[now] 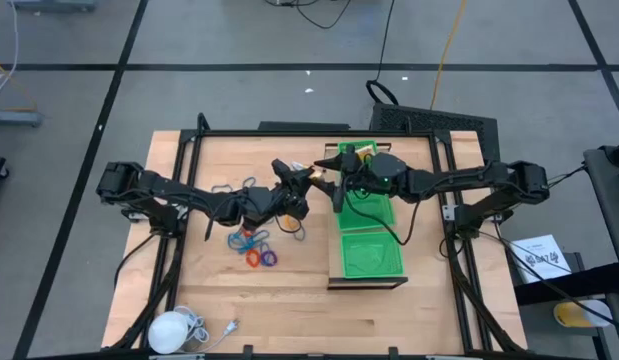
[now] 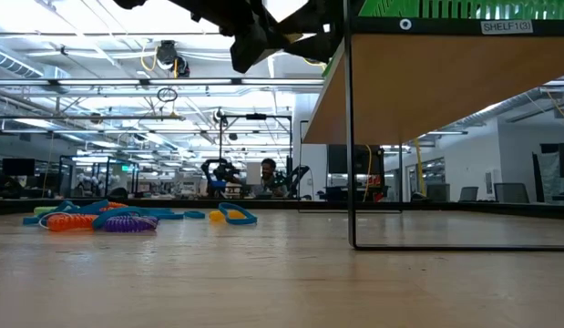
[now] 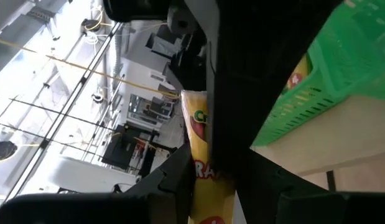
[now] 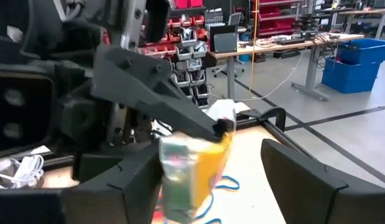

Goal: Pick & Place Office Desk Supplies
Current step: Put the yellow crayon box into the top green bin, then put the blue rubber band into the middle green bin

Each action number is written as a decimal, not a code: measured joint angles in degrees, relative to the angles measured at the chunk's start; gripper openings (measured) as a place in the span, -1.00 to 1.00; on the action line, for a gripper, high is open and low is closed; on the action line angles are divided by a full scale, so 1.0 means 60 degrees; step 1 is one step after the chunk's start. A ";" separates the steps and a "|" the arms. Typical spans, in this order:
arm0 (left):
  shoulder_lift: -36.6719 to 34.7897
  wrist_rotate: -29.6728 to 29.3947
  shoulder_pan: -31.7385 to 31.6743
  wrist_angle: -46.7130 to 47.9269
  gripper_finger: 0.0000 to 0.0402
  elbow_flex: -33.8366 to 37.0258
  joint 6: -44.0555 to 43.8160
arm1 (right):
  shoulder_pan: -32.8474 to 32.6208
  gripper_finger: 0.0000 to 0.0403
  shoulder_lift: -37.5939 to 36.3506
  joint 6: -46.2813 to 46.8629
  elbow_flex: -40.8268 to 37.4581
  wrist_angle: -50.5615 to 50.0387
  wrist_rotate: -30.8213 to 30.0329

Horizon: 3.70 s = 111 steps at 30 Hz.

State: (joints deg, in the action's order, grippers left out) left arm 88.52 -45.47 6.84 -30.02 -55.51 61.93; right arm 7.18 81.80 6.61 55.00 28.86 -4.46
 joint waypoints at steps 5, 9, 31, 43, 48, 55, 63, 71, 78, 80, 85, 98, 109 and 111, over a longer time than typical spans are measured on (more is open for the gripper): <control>-0.0002 -0.0004 -0.0002 0.0054 -0.45 0.0000 -0.0102 | 0.0000 -0.01 0.0000 -0.0066 0.0000 0.0044 0.0020; -0.0002 -0.0029 -0.0009 0.0053 -0.45 0.0000 -0.0160 | -0.0004 -0.27 0.0000 -0.0287 0.0000 0.0015 0.0033; -0.0017 -0.0789 0.0465 0.0549 0.38 0.0000 -0.4012 | 0.0352 -0.61 -0.0511 -0.0547 -0.0007 -0.0610 -0.0039; -0.0046 -0.2318 0.0101 0.2091 0.62 0.0000 -0.5016 | 0.0499 -0.61 -0.3821 0.0250 0.0000 -0.5897 -0.0024; -0.0046 -0.1935 -0.0086 0.2353 0.56 0.0004 -0.5364 | 0.0499 -0.60 -0.4923 0.1239 -0.0004 -0.7662 -0.0009; -0.0046 -0.1003 -0.0233 0.2276 0.49 0.0004 -0.5666 | 0.0499 -0.61 -0.5268 0.2406 -0.0176 -0.8714 -0.0005; -0.0046 -0.0925 -0.0285 0.2282 0.53 0.0004 -0.5905 | 0.0665 -0.58 -0.4793 0.2467 -0.0951 -0.7775 0.0024; -0.0046 -0.0922 -0.0279 0.2353 0.47 0.0004 -0.5912 | 0.0816 -0.55 -0.4494 0.2030 -0.0973 -0.7578 0.0005; -0.0046 -0.0914 -0.0279 0.2424 0.47 0.0004 -0.6036 | 0.0812 -0.40 -0.4248 0.1489 -0.0973 -0.7609 0.0002; -0.0046 -0.0904 -0.0279 0.2493 0.46 0.0004 -0.6097 | 0.0812 -0.34 -0.4248 0.1251 -0.0973 -0.7571 0.0003; -0.0046 -0.0896 -0.0281 0.2541 0.46 0.0004 -0.6101 | 0.0812 -0.20 -0.4377 0.0785 -0.0973 -0.7556 -0.0001; -0.0046 -0.0896 -0.0279 0.2550 0.47 0.0004 -0.6163 | 0.0790 -0.18 -0.4441 -0.1227 -0.0973 -0.7564 -0.1091; -0.0046 -0.0900 -0.0279 0.2550 0.46 0.0004 -0.6160 | 0.0790 -0.21 -0.4441 -0.2633 -0.0973 -0.7610 -0.2305; -0.0046 -0.0900 -0.0279 0.2550 0.46 0.0004 -0.6160 | 0.0790 -0.21 -0.4441 -0.2717 -0.0973 -0.7606 -0.2297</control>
State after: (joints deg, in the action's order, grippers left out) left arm 88.25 -50.88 5.17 -14.72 -55.48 24.97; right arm 11.92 55.16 -9.69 49.17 -16.78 -18.24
